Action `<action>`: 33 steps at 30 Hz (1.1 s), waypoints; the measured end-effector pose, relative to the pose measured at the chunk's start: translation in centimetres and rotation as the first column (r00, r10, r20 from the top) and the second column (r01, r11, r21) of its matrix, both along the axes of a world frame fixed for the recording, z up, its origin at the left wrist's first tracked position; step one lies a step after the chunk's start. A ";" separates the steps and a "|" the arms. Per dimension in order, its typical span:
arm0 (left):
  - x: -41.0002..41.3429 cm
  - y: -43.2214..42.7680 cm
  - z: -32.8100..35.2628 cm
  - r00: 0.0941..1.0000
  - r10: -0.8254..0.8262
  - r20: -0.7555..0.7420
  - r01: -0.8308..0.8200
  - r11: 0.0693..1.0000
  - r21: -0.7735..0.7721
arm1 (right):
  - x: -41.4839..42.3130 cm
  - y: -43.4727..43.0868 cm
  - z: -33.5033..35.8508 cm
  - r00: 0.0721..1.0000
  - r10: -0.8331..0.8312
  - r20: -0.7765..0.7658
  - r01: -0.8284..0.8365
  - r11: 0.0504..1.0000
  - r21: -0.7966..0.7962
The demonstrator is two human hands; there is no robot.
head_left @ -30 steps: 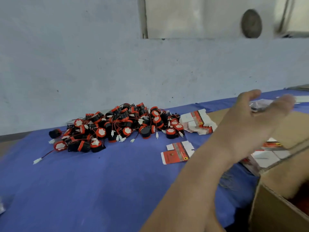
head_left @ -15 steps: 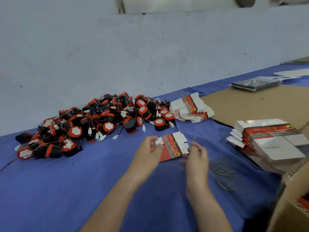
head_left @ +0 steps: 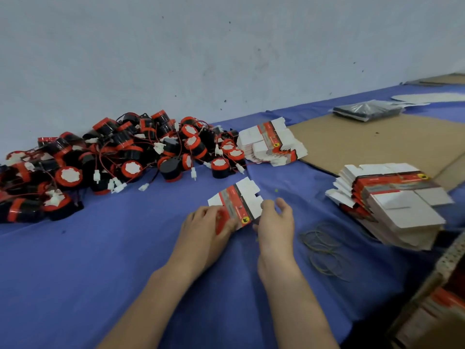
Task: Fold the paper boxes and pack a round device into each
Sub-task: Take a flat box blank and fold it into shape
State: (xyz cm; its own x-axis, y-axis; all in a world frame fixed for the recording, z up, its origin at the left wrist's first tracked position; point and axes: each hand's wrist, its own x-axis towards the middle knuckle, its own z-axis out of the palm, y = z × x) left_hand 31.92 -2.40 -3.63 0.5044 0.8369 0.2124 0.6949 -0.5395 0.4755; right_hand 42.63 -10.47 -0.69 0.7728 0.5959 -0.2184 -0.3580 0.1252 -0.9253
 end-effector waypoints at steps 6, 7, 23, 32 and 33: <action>-4.5 -2.8 1.4 0.942 0.054 0.331 -0.017 0.994 -0.111 | -1.5 -1.0 1.2 0.989 0.062 0.131 -0.073 0.994 0.087; -5.4 -3.3 1.9 0.921 0.071 0.383 -0.040 0.995 -0.089 | -1.8 -1.3 1.4 0.986 0.081 0.149 -0.098 0.990 0.104; -12.8 -10.2 9.6 0.730 -0.110 0.674 0.339 0.915 -0.218 | -10.1 -2.8 2.8 0.759 0.405 0.510 -0.561 0.804 0.196; -13.6 -10.3 9.3 0.667 -0.130 0.734 0.288 0.953 -0.093 | -12.7 -2.1 2.8 0.723 0.492 0.485 -0.637 0.746 0.194; -13.7 -10.4 9.4 0.666 -0.145 0.732 0.298 0.951 -0.083 | -12.8 -2.1 2.8 0.721 0.502 0.478 -0.649 0.732 0.210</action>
State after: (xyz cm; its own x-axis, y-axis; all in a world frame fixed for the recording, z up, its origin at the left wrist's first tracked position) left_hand 18.23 -12.80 5.73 0.4402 0.7810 0.4430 -0.0230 -0.4834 0.8751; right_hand 29.78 -12.61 2.07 0.2240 0.9244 0.3089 -0.1130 0.3394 -0.9338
